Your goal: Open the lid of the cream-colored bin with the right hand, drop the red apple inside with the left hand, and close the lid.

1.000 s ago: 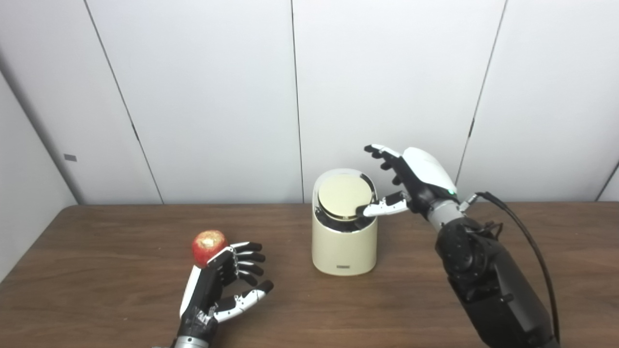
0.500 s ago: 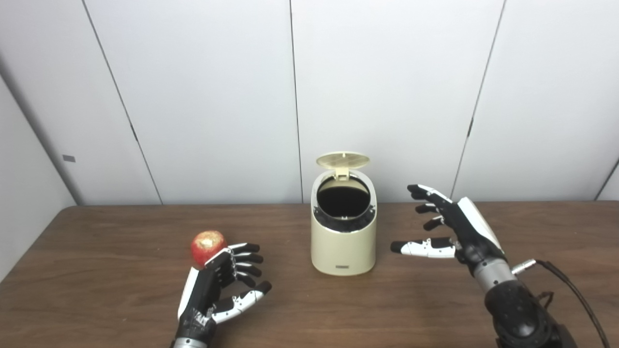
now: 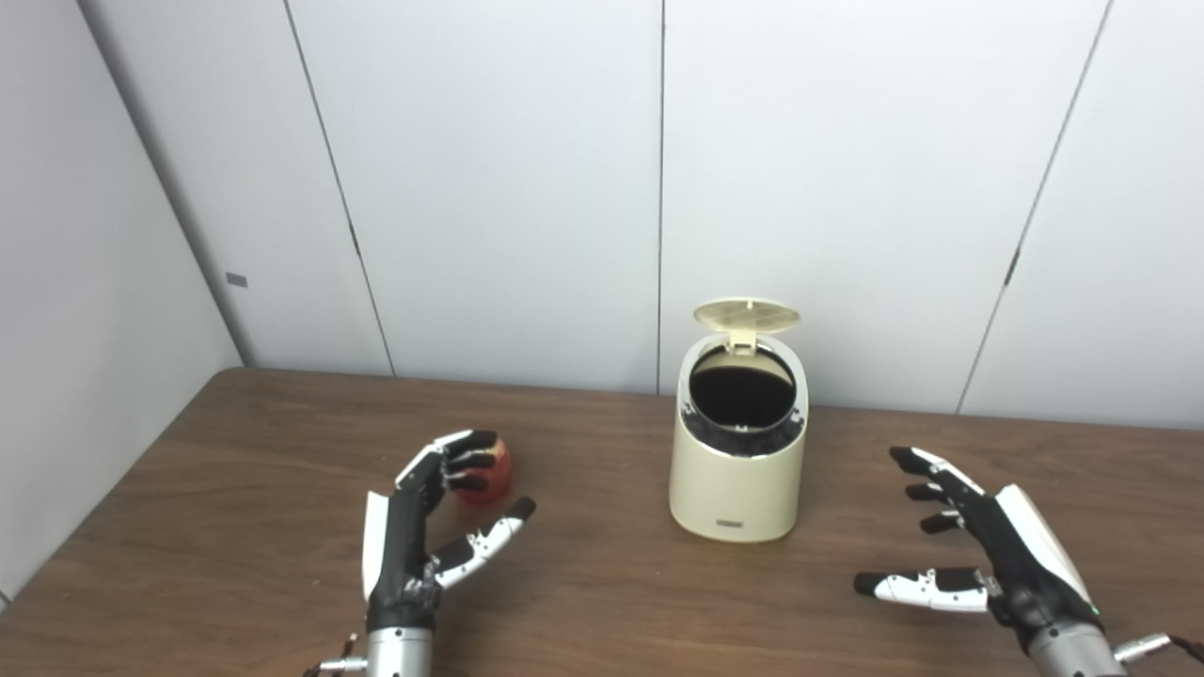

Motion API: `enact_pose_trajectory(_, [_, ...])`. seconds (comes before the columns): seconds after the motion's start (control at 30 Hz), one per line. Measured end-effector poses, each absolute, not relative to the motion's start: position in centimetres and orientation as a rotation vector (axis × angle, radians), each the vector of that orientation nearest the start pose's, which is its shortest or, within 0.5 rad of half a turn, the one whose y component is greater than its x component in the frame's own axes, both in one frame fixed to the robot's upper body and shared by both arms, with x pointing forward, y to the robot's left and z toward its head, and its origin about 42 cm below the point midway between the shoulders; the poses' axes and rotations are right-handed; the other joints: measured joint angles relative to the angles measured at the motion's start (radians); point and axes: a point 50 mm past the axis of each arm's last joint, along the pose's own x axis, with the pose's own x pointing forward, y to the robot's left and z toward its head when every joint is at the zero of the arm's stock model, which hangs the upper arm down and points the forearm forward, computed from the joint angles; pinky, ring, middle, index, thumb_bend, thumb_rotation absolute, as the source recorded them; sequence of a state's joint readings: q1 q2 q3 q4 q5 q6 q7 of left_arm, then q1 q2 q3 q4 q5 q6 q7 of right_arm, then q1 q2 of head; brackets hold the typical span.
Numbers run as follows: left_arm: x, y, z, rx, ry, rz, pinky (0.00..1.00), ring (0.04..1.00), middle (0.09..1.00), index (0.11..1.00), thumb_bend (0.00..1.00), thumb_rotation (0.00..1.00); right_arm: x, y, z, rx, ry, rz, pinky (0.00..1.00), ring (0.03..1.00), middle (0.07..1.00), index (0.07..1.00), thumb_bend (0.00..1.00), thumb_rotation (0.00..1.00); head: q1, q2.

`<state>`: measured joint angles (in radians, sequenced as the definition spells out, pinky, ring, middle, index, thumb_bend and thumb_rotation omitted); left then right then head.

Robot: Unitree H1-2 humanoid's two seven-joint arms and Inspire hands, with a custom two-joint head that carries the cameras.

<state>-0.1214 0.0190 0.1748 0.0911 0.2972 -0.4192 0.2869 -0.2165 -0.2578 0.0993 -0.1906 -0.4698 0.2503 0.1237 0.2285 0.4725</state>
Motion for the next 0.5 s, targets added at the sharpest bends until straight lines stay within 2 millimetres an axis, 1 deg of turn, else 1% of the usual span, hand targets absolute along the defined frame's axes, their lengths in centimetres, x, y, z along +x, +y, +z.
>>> enact_pose_trajectory(0.03, [31.1,26.2,13.8,0.281,-0.477,0.386,0.66,0.798,0.828,0.783,0.67,0.05,34.1,-24.5,19.8,-0.725,-0.141,0.087,0.70,0.812,0.869,0.868,0.80,0.14,0.005,0.000])
enact_pose_trajectory(0.07, [31.1,26.4,13.9,0.294,-0.486,0.401,0.74,0.857,0.875,0.832,0.66,0.07,34.1,-24.5,19.8,-0.725,-0.140,0.086,0.70,0.813,0.870,0.869,0.80,0.14,0.005,0.000])
enact_pose_trajectory(0.17, [31.2,27.4,14.2,0.324,-0.505,0.440,0.83,0.935,0.951,0.899,0.67,0.12,34.1,-24.6,19.8,-0.728,-0.140,0.086,0.70,0.810,0.870,0.873,0.80,0.13,0.005,0.002])
enact_pose_trajectory(0.23, [31.4,28.1,14.7,0.342,-0.517,0.463,0.85,0.936,0.956,0.909,0.68,0.11,34.1,-24.6,19.8,-0.731,-0.140,0.085,0.70,0.813,0.869,0.874,0.79,0.13,0.005,0.002])
enact_pose_trajectory(0.3, [31.8,28.8,15.1,0.369,-0.515,0.464,0.83,0.901,0.928,0.903,0.69,0.09,34.0,-24.6,19.9,-0.730,-0.141,0.085,0.71,0.813,0.863,0.873,0.79,0.14,0.006,0.006])
enact_pose_trajectory(0.33, [32.0,29.2,15.4,0.380,-0.511,0.458,0.77,0.872,0.902,0.893,0.70,0.07,34.0,-24.6,19.9,-0.728,-0.144,0.086,0.71,0.811,0.849,0.871,0.79,0.14,0.008,0.006])
enact_pose_trajectory(0.4, [32.3,29.9,15.8,0.385,-0.483,0.431,0.71,0.847,0.882,0.881,0.73,0.08,34.0,-24.5,20.2,-0.725,-0.149,0.086,0.70,0.804,0.835,0.867,0.80,0.14,0.008,0.006])
enact_pose_trajectory(0.5, [32.9,30.5,16.0,0.417,-0.437,0.395,0.68,0.833,0.871,0.876,0.76,0.11,34.0,-24.5,20.3,-0.720,-0.144,0.089,0.69,0.799,0.834,0.868,0.81,0.12,0.006,0.008])
